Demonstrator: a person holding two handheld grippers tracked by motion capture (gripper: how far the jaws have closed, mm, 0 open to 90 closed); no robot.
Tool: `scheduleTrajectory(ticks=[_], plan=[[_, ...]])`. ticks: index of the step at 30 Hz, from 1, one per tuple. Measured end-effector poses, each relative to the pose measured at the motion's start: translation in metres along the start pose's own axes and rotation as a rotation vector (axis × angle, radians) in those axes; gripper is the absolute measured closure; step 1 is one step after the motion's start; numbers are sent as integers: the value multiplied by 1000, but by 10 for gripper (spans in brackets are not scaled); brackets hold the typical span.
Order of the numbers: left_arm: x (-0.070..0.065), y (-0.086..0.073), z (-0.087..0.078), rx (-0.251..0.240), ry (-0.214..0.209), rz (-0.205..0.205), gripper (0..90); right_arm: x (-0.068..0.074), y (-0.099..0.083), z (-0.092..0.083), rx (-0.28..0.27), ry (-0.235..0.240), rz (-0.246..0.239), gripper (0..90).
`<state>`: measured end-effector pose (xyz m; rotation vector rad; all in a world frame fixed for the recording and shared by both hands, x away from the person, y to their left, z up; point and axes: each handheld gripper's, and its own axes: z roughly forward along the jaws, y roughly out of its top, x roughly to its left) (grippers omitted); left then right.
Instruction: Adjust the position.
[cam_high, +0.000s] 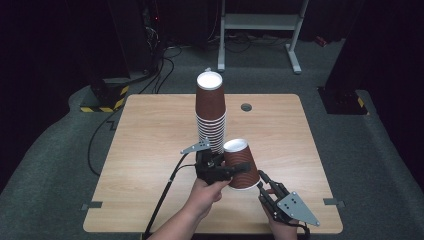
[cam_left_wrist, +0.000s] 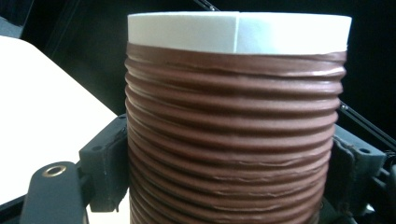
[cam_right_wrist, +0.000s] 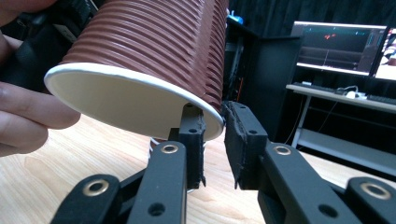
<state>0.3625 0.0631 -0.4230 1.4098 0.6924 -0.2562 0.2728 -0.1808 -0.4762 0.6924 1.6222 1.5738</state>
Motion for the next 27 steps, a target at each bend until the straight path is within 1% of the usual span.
scheduleTrajectory(ticks=[3, 4, 7, 12, 17, 18, 22, 27], plan=[[0, 0, 1, 0, -2, 2, 182, 1, 0, -1, -14, -5, -5, 792], [0, 0, 1, 0, -4, -2, 182, 1, 0, -2, -15, -15, -8, 809], [-1, 0, 2, -1, -8, -3, 181, 1, 0, -2, -19, -25, -6, 813], [-2, -1, 4, 1, -10, 0, 181, 1, 0, -3, -31, -44, -2, 807], [-2, -2, 6, 7, -16, -3, 182, 2, 0, -3, -41, -46, -11, 779], [-2, -3, 6, 8, -17, -2, 181, 3, 0, -3, -44, -50, -20, 776], [-2, -3, 8, 8, -27, -13, 182, 2, 0, -3, -47, -53, -19, 773], [-2, -5, 10, 12, -29, -8, 182, 2, 0, -2, -47, -49, -20, 760]])
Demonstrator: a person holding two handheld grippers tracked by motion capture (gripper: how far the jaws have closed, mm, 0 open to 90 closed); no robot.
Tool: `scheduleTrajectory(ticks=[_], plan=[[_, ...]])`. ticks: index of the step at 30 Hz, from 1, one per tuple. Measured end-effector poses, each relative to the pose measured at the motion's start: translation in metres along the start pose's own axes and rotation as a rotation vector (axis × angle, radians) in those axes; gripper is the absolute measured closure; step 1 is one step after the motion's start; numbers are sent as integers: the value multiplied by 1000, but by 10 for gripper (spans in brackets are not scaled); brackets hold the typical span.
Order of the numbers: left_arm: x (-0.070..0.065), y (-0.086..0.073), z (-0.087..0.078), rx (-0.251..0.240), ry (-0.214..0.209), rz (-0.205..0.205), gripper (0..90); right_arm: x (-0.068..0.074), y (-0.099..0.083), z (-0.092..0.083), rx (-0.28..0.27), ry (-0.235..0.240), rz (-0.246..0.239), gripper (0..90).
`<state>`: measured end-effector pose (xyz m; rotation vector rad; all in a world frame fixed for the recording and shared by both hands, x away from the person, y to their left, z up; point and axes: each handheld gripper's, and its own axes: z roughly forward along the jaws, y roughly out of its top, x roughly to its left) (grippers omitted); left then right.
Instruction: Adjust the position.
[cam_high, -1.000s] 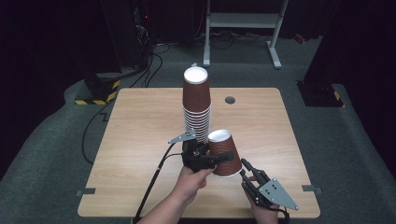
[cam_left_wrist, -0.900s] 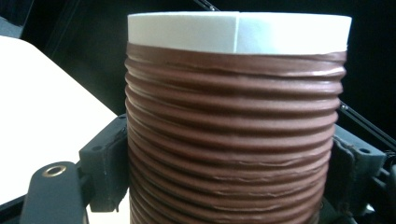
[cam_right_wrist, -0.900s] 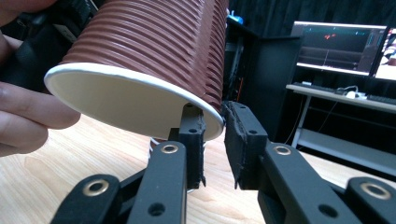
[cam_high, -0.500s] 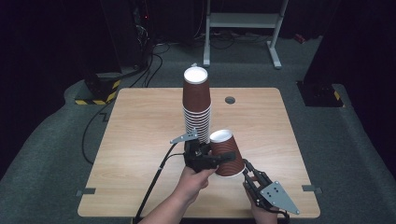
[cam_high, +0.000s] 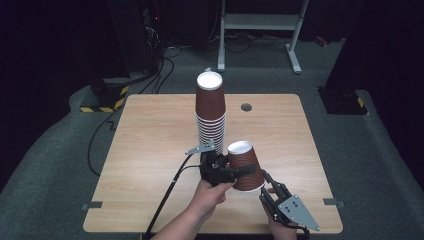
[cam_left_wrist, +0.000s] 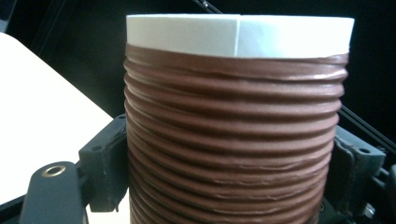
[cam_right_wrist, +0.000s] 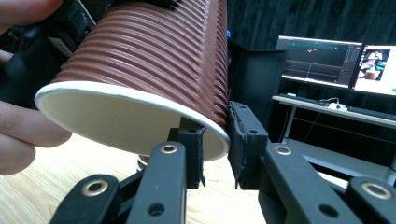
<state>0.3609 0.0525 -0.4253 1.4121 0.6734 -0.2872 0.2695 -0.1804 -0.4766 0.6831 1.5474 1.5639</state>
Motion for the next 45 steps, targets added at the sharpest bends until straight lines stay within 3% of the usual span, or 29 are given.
scheduleTrajectory(ticks=[10, 12, 20, 26, 32, 43, 45], plan=[[2, 1, -1, 8, 5, -3, 178, 1, 0, -1, 19, -16, -17, 816], [1, 2, -2, 0, 27, 16, 165, 1, 0, -1, 21, -19, -20, 840], [0, 6, -1, 13, 44, 34, 146, 2, 1, -3, 23, -24, -28, 848], [1, 7, -2, 11, 79, 56, 123, 2, 1, -4, 24, -27, -37, 852], [-1, 9, -5, 14, 152, 108, 72, 2, 2, -5, 28, -37, -39, 854], [-2, 10, -9, 19, 182, 142, 22, 5, 3, -6, 27, -27, -60, 857], [-2, 11, -11, 8, 207, 156, 22, 5, 4, -7, 24, -29, -59, 859]])
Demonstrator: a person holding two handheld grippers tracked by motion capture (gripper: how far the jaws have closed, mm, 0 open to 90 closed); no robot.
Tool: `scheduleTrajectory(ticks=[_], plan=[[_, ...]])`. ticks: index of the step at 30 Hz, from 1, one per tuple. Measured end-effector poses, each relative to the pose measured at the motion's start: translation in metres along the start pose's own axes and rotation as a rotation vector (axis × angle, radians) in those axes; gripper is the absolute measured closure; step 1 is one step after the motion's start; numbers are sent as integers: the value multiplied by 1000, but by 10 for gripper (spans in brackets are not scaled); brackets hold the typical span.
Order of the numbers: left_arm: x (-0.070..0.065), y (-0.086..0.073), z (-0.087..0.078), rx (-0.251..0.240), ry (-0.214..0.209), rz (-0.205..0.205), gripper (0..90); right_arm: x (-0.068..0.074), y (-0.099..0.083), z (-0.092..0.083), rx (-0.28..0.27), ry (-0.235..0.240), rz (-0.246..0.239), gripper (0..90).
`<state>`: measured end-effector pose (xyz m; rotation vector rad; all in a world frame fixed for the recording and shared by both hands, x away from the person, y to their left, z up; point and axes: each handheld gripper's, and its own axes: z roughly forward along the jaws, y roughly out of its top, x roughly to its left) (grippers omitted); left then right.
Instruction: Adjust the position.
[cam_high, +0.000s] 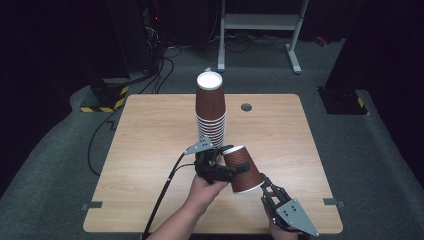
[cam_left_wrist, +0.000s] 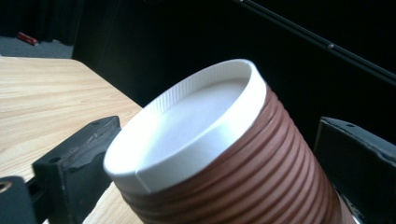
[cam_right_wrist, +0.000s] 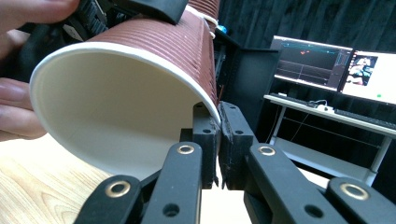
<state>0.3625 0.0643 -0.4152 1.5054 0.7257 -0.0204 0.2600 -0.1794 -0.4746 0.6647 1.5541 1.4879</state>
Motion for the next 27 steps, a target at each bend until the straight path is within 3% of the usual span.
scheduleTrajectory(ticks=[3, 5, 15, 27], plan=[[3, 3, -5, -20, 7, -6, 24, -3, 1, -2, -3, -5, 20, 864], [3, 5, -9, -25, 40, 18, 22, -6, 1, -3, -2, -12, 45, 865], [6, 4, -21, -32, 117, 77, 68, -6, 0, -5, 8, -14, 30, 866], [12, -12, -57, -3, 202, 162, 145, -5, -1, -5, 20, -8, 26, 866]])
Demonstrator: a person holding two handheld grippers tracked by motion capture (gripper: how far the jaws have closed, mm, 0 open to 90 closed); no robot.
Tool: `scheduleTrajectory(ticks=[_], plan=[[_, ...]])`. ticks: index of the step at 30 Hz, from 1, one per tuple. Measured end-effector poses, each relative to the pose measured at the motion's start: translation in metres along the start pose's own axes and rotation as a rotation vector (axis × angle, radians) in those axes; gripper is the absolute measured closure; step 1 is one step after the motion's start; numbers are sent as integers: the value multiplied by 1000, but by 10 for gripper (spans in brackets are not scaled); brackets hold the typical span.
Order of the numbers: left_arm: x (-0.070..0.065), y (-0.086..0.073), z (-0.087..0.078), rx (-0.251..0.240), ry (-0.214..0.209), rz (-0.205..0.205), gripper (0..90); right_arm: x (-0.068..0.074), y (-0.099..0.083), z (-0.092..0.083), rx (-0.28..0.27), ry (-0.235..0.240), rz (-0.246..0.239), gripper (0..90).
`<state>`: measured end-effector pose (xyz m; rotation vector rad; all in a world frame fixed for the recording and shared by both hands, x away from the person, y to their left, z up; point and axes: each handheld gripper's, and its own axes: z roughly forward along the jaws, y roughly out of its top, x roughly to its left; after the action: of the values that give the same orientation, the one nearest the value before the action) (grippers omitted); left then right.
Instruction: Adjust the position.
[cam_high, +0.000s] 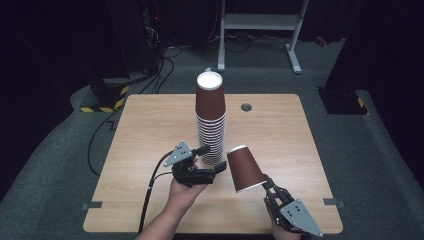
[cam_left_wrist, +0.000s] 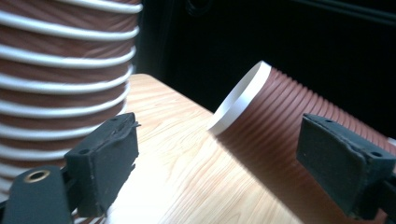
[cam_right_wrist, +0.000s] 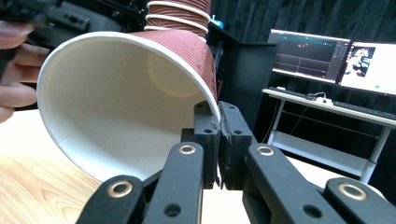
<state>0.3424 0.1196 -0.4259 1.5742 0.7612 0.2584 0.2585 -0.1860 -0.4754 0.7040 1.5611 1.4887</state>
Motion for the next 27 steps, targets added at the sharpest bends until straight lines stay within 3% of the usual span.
scheduleTrajectory(ticks=[9, 20, 22, 26, 27], plan=[[24, -28, -27, 93, 98, 69, 198, -3, -2, 2, 30, -3, 20, 866], [58, -56, -56, 183, 260, 112, 153, -8, -6, 7, 80, -7, 34, 866], [64, -60, -59, 213, 281, 133, 150, -9, -7, 7, 94, -8, 34, 866], [79, -76, -63, 332, 351, 196, 138, -13, -10, 11, 138, -8, 45, 866], [79, -76, -63, 332, 351, 196, 140, -13, -10, 11, 138, -8, 45, 866]])
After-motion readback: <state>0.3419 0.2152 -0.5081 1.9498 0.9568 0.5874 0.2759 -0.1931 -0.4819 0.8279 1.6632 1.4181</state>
